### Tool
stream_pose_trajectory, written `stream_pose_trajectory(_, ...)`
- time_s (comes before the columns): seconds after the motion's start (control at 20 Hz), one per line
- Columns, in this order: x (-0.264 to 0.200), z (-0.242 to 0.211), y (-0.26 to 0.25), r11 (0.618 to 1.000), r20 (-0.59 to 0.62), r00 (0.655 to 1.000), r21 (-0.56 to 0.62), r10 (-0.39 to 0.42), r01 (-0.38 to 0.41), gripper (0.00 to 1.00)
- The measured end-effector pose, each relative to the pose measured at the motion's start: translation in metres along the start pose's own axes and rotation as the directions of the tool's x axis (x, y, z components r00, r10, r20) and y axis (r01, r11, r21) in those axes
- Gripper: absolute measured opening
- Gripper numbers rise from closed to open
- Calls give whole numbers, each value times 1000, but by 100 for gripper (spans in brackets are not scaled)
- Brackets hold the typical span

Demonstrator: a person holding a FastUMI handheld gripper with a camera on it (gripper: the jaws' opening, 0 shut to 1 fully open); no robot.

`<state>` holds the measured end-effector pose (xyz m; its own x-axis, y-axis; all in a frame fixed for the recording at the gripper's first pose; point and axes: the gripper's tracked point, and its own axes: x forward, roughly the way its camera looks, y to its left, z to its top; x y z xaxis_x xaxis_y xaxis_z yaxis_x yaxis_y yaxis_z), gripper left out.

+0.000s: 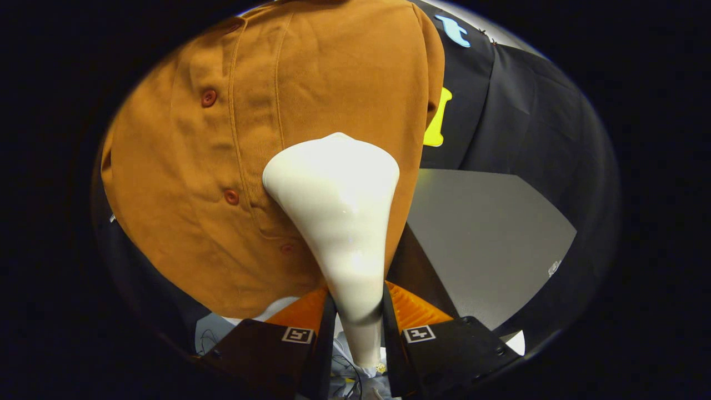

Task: Iron the clothes twice with a garment steamer, once on the left side and once on the right side.

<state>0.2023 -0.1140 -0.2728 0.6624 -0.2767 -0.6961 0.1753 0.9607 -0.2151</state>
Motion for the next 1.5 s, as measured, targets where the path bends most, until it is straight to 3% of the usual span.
stream_pose_trajectory(0.35, -25, 0, -12, 1000, 35, 999, 7, -2, 1, 44)
stream_pose_trajectory(0.55, -59, 34, -15, 999, 144, 990, 39, -2, -4, 44)
stream_pose_trajectory(1.0, -121, 114, 35, 995, 407, 909, 4, 91, -102, 44)
stream_pose_trajectory(1.25, -138, 136, 79, 984, 476, 861, -56, 177, -171, 43)
stream_pose_trajectory(1.5, -139, 138, 116, 968, 474, 845, -100, 249, -230, 44)
